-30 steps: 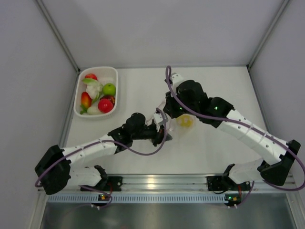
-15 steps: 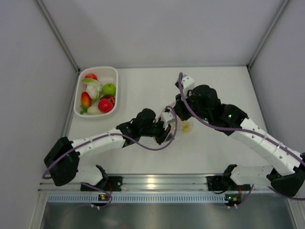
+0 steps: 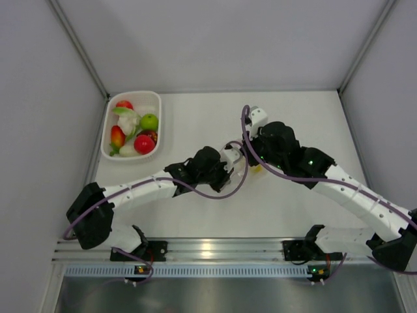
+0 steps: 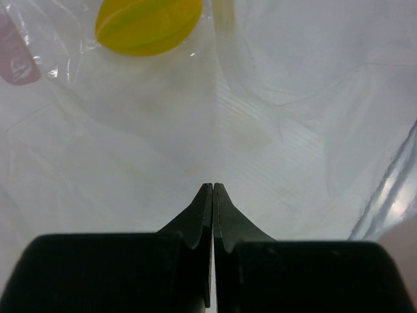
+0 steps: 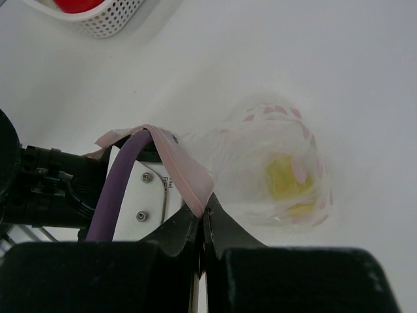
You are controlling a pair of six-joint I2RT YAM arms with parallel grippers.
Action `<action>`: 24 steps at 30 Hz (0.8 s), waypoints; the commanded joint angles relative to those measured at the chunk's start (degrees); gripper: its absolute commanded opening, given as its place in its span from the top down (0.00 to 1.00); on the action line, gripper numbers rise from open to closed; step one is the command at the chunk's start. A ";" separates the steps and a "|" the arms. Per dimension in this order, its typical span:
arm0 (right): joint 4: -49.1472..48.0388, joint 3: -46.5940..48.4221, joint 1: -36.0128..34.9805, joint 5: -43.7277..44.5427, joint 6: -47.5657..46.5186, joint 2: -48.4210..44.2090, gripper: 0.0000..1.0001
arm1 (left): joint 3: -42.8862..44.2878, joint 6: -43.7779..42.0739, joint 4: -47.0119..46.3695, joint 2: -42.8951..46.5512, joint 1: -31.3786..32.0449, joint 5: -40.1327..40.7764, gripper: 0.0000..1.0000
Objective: Open the zip-top bag and remove the fake food
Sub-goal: Pick up the fake fruit from the zipper food storage bag.
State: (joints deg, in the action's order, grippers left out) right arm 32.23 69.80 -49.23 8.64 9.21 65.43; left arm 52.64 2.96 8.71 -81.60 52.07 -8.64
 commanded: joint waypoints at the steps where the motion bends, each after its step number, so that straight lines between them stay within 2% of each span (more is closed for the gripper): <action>1: -6.92 0.60 -1.13 -3.72 2.39 -4.96 1.00 | 2.37 3.19 10.34 -2.24 -1.36 12.32 1.00; 2: -6.74 0.69 -1.13 -3.90 2.30 -4.96 1.00 | 2.73 3.45 11.15 -2.77 -1.36 15.38 1.00; 6: -6.65 0.51 -1.13 -3.29 2.74 -6.36 1.00 | 3.70 3.72 13.35 -4.53 -1.36 19.27 1.00; 9: -7.35 0.07 -1.13 2.32 5.37 -7.24 1.00 | 3.78 3.72 13.44 -4.62 -1.36 19.37 1.00; 12: -8.58 0.42 -1.13 9.18 6.96 -6.72 1.00 | 3.61 3.10 13.44 -3.13 -1.36 17.35 1.00; 15: -11.22 1.39 -1.13 9.81 5.99 -4.53 1.00 | 3.34 1.70 13.35 -0.59 -1.36 11.39 1.00; 19: -14.38 4.55 -1.04 7.18 2.92 -1.19 1.00 | 2.73 -0.23 13.35 1.36 -1.36 -0.64 1.00; 24: -22.36 3.77 -1.13 1.21 -1.03 -2.23 1.00 | 2.38 -0.41 13.61 -1.35 -1.36 -0.68 1.00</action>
State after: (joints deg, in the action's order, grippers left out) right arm 23.77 69.47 -50.11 13.43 10.96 65.65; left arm 56.93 2.04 15.75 -80.86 51.05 -7.42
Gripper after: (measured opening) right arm 0.005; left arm 0.012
